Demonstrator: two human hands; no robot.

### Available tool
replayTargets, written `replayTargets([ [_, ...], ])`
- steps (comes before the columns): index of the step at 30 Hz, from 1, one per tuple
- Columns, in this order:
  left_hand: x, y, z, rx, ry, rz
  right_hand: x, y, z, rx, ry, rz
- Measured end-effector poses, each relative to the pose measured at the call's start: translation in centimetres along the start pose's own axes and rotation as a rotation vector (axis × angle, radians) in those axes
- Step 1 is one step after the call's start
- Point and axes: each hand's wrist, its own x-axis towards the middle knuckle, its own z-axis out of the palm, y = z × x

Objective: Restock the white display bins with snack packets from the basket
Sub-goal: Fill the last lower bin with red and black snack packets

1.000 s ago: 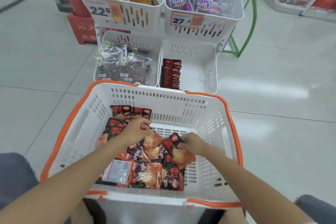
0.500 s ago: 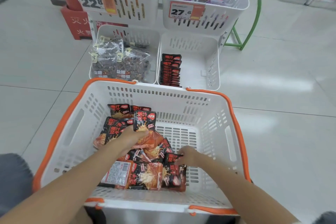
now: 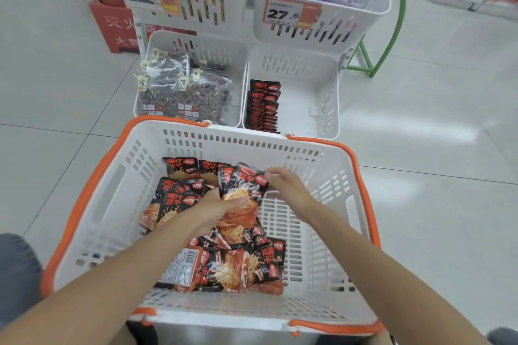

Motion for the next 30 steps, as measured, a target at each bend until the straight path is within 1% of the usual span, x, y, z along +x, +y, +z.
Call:
replayTargets([
  [1,0.1,-0.2,-0.6,-0.005,0.031,-0.005,-0.2,1.3,0.2,-0.075,-0.011,0.054],
  [2,0.1,-0.3,-1.1,-0.015,0.040,-0.011,-0.5,3.1,0.3,-0.222,-0.059,0.126],
  [4,-0.1,-0.7,-2.2,-0.053,0.071,-0.019,-1.0,7.3,0.8,-0.611,-0.213,0.289],
  [5,-0.2,-0.8,-2.5,-0.061,0.077,-0.017,-1.3,9.1,1.0,-0.804,-0.277,0.321],
  [6,-0.2,-1.1,-2.7,-0.064,0.075,-0.016,-1.4,10.2,1.2,-0.957,-0.316,0.311],
  [7,-0.2,-1.2,-2.7,-0.068,0.071,-0.018,-1.4,10.7,1.3,-1.034,-0.321,0.280],
  [8,-0.3,-1.3,-2.7,-0.076,0.068,-0.028,-1.4,10.6,1.4,-1.025,-0.309,0.246],
  [9,-0.3,-1.4,-2.6,-0.089,0.064,-0.027,-1.3,10.3,1.4,-0.946,-0.309,0.216],
  [10,-0.3,-1.5,-2.6,-0.099,0.059,-0.020,-1.0,9.7,1.2,-0.816,-0.318,0.200],
  [12,-0.4,-1.3,-2.6,-0.111,0.106,-0.008,-0.9,7.4,0.5,-0.582,-0.312,0.158],
  [14,-0.2,-0.9,-3.0,-0.127,0.136,0.028,-0.8,4.9,-0.4,-0.412,-0.246,0.084],
  [16,-0.3,-0.1,-3.0,-0.139,0.168,0.068,-0.7,2.2,-1.4,-0.295,-0.182,0.006],
  [19,-0.7,1.5,-2.4,-0.169,0.170,0.134,-0.7,-2.0,-2.4,-0.201,-0.082,-0.111],
  [20,-1.0,2.1,-1.9,-0.190,0.147,0.140,-0.8,-3.3,-2.4,-0.183,-0.057,-0.155],
  [22,-0.9,3.0,-1.1,-0.232,0.048,0.146,-1.0,-5.6,-1.8,-0.124,0.014,-0.212],
  [24,-0.5,3.8,0.3,-0.224,-0.029,0.147,-1.3,-7.0,-1.0,-0.084,0.107,-0.297],
  [26,-1.1,4.8,2.0,-0.115,-0.019,0.190,-1.4,-7.9,-0.5,-0.136,0.206,-0.395],
  [27,-1.2,5.3,2.7,-0.056,0.009,0.238,-1.2,-8.2,-0.5,-0.162,0.251,-0.402],
  [28,-1.1,5.8,3.0,-0.042,0.037,0.287,-1.1,-8.5,-0.7,-0.150,0.264,-0.347],
  [29,-1.1,6.4,3.1,-0.048,0.060,0.338,-1.2,-9.0,-1.0,-0.079,0.220,-0.239],
  [30,-1.2,7.0,3.3,-0.044,0.087,0.374,-1.2,-9.4,-1.4,0.015,0.123,-0.144],
])
